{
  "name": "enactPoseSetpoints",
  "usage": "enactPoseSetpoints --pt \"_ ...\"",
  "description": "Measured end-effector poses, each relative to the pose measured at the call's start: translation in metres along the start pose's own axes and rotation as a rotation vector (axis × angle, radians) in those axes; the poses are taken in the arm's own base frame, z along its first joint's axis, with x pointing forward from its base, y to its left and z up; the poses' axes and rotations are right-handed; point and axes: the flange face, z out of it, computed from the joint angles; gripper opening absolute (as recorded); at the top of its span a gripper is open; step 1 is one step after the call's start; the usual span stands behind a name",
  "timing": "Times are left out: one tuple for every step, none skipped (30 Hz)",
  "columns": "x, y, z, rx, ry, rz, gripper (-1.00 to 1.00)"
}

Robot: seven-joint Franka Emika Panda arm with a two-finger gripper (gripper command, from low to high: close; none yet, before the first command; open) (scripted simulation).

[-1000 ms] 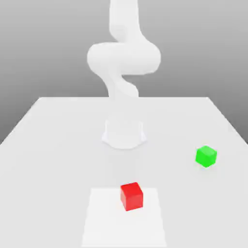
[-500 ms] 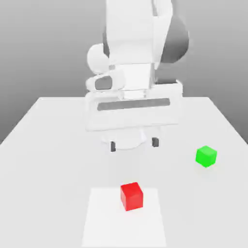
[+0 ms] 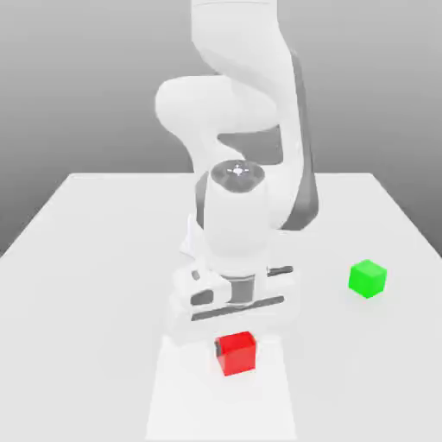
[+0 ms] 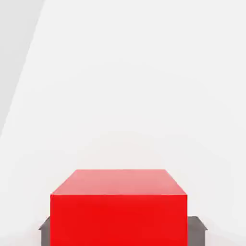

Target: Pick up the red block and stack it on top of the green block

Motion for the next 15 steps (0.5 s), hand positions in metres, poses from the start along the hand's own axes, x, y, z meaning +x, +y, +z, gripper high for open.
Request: enactPoseSetpoints --pt "-0.001 0.000 0.005 0.000 0.000 0.000 -1.00" --pt "0.000 0.000 0.002 0.000 0.000 0.000 -1.00" --pt "0.000 0.000 -0.004 0.000 0.000 -0.001 -1.00" --pt "0.001 -0.001 -0.011 0.000 0.001 -0.001 -1.00" --pt "0.001 -0.001 -0.020 0.000 0.001 -0.001 -1.00" --pt "0.001 -0.001 -0.028 0.000 0.001 -0.001 -1.00" --pt "0.001 -0.001 -0.037 0.001 0.001 -0.001 -1.00" --pt "0.000 0.000 -0.046 0.001 0.000 -0.001 -1.00" --pt "-0.001 0.000 -0.054 0.001 0.000 0.004 -1.00" --pt "-0.008 -0.010 -0.059 0.004 -0.002 0.002 -1.00" --pt "-0.022 -0.028 -0.062 0.006 -0.004 -0.021 -1.00" --pt "-0.035 -0.042 -0.065 0.009 -0.007 -0.025 -1.00" --pt "-0.046 -0.054 -0.068 0.012 -0.009 -0.022 -1.00" --pt "-0.058 -0.065 -0.070 0.014 -0.011 -0.017 -1.00" --pt "-0.071 -0.075 -0.073 0.015 -0.013 -0.013 -1.00"
